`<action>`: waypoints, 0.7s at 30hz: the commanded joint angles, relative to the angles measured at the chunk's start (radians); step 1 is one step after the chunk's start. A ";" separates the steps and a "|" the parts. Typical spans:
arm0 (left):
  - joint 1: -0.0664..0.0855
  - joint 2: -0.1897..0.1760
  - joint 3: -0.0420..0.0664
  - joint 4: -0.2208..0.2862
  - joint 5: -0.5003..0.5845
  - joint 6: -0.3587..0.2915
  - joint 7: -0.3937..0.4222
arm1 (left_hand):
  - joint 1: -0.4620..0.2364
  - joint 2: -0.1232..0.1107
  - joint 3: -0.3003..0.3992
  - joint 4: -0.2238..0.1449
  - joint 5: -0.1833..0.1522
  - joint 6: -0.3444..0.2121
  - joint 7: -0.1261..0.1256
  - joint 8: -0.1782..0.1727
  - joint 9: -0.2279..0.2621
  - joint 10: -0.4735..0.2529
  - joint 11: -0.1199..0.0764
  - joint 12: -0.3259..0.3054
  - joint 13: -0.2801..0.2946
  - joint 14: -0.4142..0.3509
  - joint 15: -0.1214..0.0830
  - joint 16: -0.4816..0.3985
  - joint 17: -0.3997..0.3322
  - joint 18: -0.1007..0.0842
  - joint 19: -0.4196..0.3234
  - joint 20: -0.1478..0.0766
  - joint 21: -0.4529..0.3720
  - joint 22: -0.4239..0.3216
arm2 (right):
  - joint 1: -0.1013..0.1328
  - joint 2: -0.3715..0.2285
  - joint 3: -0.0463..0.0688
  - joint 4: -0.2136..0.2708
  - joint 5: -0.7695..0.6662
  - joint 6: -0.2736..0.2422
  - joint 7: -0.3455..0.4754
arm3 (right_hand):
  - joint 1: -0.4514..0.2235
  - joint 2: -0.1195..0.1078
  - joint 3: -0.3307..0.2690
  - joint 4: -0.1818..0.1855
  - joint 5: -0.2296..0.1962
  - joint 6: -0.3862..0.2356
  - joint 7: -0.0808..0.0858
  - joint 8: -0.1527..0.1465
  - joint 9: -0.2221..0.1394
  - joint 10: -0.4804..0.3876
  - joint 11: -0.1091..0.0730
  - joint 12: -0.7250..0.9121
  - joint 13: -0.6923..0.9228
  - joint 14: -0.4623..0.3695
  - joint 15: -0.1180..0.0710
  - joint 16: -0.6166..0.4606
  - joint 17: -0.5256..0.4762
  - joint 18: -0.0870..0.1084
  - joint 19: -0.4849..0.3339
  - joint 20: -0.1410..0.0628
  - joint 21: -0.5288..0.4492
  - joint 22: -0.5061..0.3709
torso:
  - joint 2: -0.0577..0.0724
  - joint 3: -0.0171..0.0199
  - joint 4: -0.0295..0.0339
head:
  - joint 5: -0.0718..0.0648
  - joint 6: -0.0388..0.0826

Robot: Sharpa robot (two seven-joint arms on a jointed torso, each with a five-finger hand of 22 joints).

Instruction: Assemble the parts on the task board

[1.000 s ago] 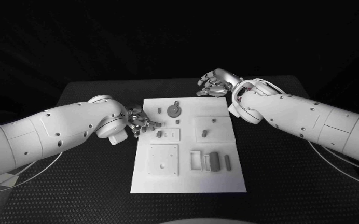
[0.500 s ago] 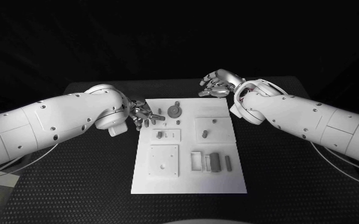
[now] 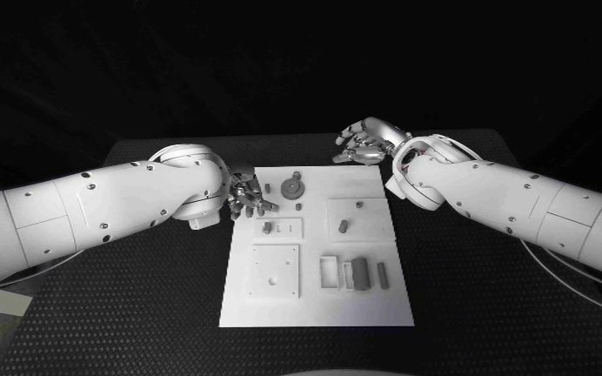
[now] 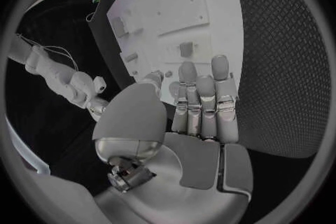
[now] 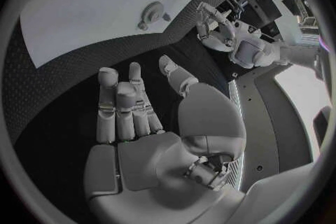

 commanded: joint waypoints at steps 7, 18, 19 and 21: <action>0.019 0.027 -0.025 -0.001 -0.052 0.130 -0.059 | 0.000 0.008 -0.020 0.003 0.022 0.008 -0.002 0.005 0.015 0.004 -0.004 0.012 0.014 0.011 -0.005 0.010 0.004 0.010 0.006 -0.008 0.009 0.020 | -0.001 0.002 0.000 -0.001 0.000 -0.002 0.011 | -0.009 0.001 -0.002 0.004 0.001 0.003 0.010 0.006 -0.002 -0.001 0.004 -0.005 0.001 -0.005 -0.001 0.005 -0.001 0.061 0.003 -0.007 -0.005 0.017 | 0.001 -0.0011 -0.0003 | -0.003 -0.002; 0.028 0.024 -0.042 -0.002 -0.030 0.186 -0.067 | -0.089 -0.021 0.007 0.004 -0.021 -0.026 0.012 -0.020 0.023 -0.036 0.010 -0.001 0.020 -0.023 0.008 -0.005 -0.002 0.000 -0.025 -0.005 -0.017 0.017 | -0.001 0.003 0.000 -0.001 0.000 -0.001 0.011 | -0.010 0.000 -0.002 0.004 0.001 0.002 0.010 0.007 -0.002 -0.002 0.004 -0.005 0.001 -0.005 -0.001 0.005 -0.001 0.061 0.003 -0.007 -0.005 0.017 | 0.000 -0.0028 0.0018 | -0.004 -0.004; 0.028 0.023 -0.042 -0.002 -0.030 0.185 -0.067 | -0.090 -0.022 0.008 0.004 -0.026 -0.027 0.013 -0.021 0.024 -0.037 0.011 -0.001 0.020 -0.024 0.009 -0.005 -0.002 0.000 -0.025 -0.005 -0.017 0.017 | -0.001 0.002 0.000 -0.001 0.000 -0.002 0.011 | -0.010 0.000 -0.002 0.004 0.001 0.002 0.010 0.007 -0.002 -0.002 0.004 -0.005 0.001 -0.005 -0.001 0.005 -0.001 0.061 0.003 -0.007 -0.005 0.017 | 0.001 -0.0030 0.0018 | -0.004 -0.004; 0.028 0.025 -0.042 -0.005 -0.030 0.185 -0.067 | -0.092 -0.022 0.010 0.004 -0.032 -0.027 0.013 -0.021 0.025 -0.038 0.011 -0.001 0.021 -0.025 0.009 -0.005 -0.002 0.001 -0.025 -0.004 -0.018 0.017 | -0.001 0.002 0.000 -0.001 0.000 -0.002 0.011 | -0.010 0.000 -0.002 0.004 0.002 0.002 0.010 0.007 -0.002 -0.002 0.004 -0.005 0.001 -0.005 -0.001 0.005 -0.001 0.061 0.003 -0.007 -0.005 0.017 | 0.001 -0.0031 0.0018 | -0.004 -0.003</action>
